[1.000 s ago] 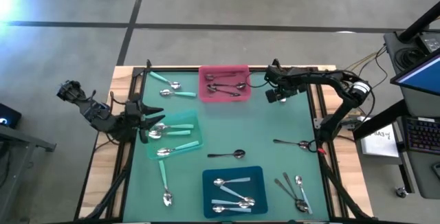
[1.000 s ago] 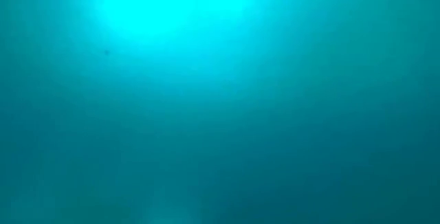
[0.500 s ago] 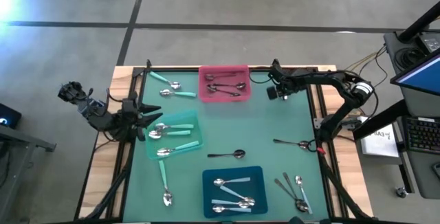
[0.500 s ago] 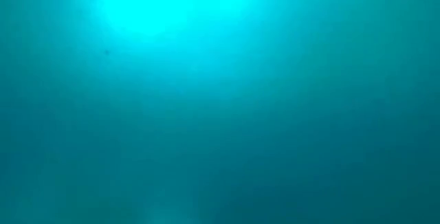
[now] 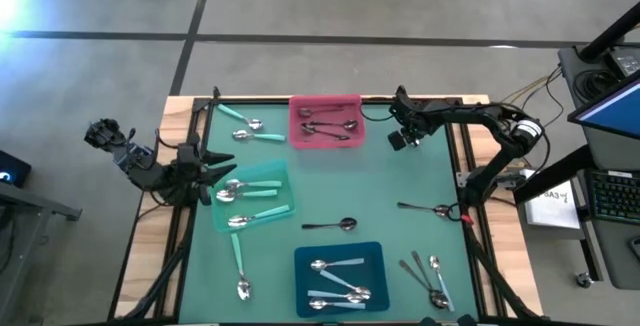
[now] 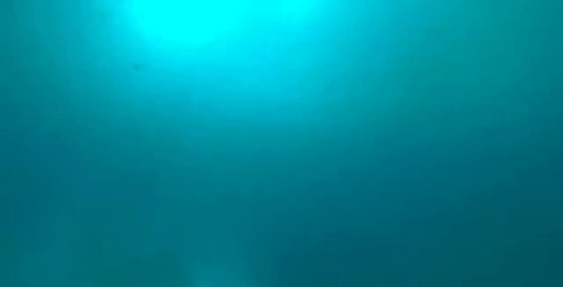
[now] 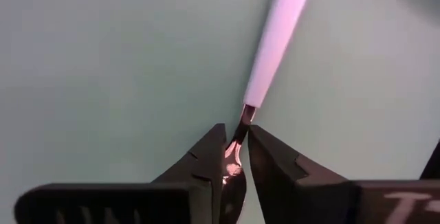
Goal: Sort silverware by color (type)
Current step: Put the blue spoon into the blue bin
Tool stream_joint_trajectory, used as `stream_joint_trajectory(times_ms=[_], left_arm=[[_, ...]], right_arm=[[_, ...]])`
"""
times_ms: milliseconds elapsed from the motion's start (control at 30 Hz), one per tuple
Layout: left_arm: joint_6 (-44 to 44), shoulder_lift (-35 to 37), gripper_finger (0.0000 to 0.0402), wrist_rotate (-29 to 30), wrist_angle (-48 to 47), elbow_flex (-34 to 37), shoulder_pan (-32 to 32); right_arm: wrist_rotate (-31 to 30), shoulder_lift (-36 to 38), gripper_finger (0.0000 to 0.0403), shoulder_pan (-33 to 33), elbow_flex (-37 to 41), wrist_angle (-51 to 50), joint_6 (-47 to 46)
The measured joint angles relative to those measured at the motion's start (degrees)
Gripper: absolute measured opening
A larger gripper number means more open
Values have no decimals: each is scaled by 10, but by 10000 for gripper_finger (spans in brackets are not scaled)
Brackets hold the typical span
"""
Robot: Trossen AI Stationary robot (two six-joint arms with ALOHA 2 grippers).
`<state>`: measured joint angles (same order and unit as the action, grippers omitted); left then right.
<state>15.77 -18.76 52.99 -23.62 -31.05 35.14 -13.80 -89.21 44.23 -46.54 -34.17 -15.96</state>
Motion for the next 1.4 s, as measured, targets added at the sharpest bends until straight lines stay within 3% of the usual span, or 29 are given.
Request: stream_joint_trajectory(times_ms=[167, 300, 600, 767, 967, 1167, 1400], left_arm=[[3, 0, 107, 0, 0, 0, 0], [3, 0, 107, 0, 3, 0, 0], [3, 0, 107, 0, 5, 0, 0], [2, 0, 107, 0, 5, 0, 0], [2, 3, 107, 6, 11, 0, 0], [16, 12, 107, 6, 21, 0, 0], [32, 22, 107, 7, 21, 0, 0]], right_arm=[[9, 0, 18, 0, 0, 0, 3], [13, 4, 11, -1, -9, -13, 4], [132, 94, 9, -54, -53, -34, 15], [204, 157, 9, -148, -58, -19, 9], [278, 195, 9, -313, -60, 50, -24], [293, 179, 9, -468, -64, 148, -50], [305, 130, 9, -585, -64, 234, -106]])
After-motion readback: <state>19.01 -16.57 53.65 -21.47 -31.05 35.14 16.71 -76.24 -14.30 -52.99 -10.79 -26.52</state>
